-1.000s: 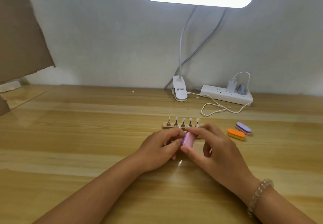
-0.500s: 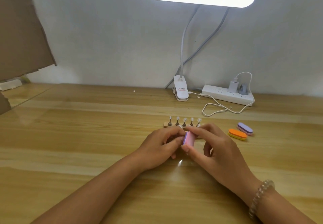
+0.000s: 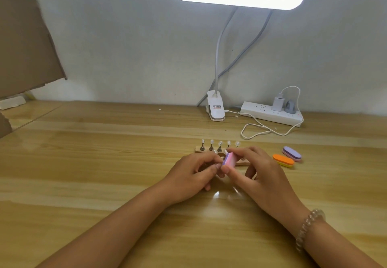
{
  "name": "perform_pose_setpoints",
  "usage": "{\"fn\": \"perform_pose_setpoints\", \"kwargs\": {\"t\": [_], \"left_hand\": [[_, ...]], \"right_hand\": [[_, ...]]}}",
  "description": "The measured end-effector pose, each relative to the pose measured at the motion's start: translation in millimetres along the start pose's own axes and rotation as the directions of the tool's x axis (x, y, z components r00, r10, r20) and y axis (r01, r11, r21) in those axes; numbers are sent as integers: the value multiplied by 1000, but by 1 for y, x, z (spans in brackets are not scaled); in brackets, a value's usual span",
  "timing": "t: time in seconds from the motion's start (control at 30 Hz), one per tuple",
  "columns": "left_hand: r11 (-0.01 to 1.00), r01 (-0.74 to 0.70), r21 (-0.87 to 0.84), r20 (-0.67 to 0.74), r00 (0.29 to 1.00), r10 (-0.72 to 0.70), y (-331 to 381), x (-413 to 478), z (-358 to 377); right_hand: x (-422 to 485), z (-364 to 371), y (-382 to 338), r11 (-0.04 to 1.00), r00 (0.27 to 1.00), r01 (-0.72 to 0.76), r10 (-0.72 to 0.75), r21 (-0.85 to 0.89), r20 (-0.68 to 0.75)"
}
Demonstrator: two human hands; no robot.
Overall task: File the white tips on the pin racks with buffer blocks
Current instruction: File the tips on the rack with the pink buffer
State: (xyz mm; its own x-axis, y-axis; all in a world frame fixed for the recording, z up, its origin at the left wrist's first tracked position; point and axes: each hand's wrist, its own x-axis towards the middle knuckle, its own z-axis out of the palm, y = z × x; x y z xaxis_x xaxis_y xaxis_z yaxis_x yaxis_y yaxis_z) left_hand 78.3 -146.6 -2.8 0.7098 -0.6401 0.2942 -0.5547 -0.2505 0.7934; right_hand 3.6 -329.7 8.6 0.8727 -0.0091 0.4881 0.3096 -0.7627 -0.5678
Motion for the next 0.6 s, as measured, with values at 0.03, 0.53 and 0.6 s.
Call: {"fn": "perform_pose_setpoints", "kwargs": {"t": [0.03,0.53,0.6], "left_hand": [[1000,-5,8,11,1000,5,0,0,0],[998,24,-54,-18,1000,-25,-3,0,-2],[998,32,-61,-28,999,-33,-2,1,-2]], "right_hand": [[0,-1,1,1000,1000,-3,3,-6,-4],[-6,4,-8,998,998,54,-55,35,31],[-2,4,-6,999,1000,20,-20,43,13]]}}
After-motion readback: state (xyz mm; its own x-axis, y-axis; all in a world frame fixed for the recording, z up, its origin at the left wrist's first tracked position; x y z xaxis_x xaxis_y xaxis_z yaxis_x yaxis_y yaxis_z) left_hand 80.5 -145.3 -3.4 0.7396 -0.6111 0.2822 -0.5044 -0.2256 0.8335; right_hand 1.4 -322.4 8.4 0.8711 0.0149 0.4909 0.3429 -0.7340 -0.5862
